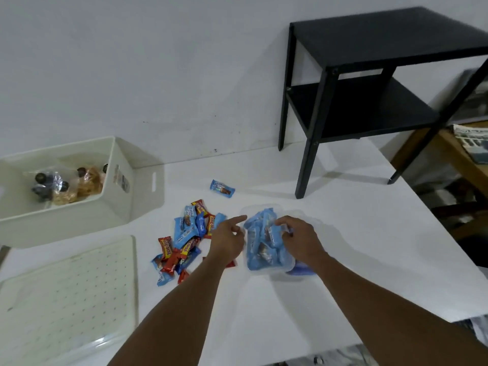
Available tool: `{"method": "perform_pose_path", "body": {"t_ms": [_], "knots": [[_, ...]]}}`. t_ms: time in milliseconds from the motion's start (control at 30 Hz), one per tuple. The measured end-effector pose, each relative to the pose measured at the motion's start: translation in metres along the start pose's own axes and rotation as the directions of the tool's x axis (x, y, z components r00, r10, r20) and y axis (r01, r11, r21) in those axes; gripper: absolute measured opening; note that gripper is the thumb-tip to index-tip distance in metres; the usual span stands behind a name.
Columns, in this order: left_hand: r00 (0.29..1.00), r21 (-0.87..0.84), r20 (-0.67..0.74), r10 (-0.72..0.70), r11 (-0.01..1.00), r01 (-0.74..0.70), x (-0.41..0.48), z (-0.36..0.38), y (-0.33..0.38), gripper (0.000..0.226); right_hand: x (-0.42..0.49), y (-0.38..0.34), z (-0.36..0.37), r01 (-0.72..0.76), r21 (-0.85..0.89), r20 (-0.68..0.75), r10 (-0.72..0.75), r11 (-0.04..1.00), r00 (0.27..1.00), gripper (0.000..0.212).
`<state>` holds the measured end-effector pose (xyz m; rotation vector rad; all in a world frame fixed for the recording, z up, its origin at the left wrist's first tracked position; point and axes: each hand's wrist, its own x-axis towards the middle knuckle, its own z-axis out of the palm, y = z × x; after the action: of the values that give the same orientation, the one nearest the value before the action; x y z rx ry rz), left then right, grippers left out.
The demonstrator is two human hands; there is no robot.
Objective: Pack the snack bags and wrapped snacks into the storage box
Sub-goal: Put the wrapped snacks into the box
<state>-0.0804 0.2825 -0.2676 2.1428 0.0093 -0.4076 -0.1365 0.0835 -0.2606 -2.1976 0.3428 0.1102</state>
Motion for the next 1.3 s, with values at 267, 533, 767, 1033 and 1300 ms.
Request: {"method": "perform_pose_path", "body": {"t_ms": [267, 533, 767, 1033, 1300], "knots": [[0.985, 0.116, 0.113, 0.132, 0.983, -0.145, -0.008, 0.075, 0.043, 0.045, -0.007, 0.056, -0.057, -0.099, -0.041, -0.054, 0.096, 0.994, 0.994, 0.036], [0.987, 0.123, 0.151, 0.058, 0.989, -0.077, -0.015, 0.098, 0.02, 0.084, -0.006, 0.077, -0.046, -0.134, -0.01, -0.023, 0.133, 0.991, 0.991, 0.056], [0.869, -0.27, 0.477, -0.136, 0.918, 0.291, -0.033, 0.098, 0.017, 0.111, -0.018, 0.086, -0.039, -0.145, 0.139, 0.123, 0.128, 0.98, 0.984, 0.084], [0.91, -0.23, 0.414, -0.01, 0.966, 0.115, -0.048, 0.098, 0.01, 0.1, -0.029, 0.075, -0.036, -0.078, 0.124, 0.187, 0.054, 0.989, 0.981, 0.083], [0.971, -0.071, 0.196, 0.135, 0.99, -0.123, -0.063, 0.002, 0.019, 0.075, -0.01, -0.008, -0.004, 0.087, 0.132, 0.247, -0.118, 0.987, 0.962, 0.092]]}}
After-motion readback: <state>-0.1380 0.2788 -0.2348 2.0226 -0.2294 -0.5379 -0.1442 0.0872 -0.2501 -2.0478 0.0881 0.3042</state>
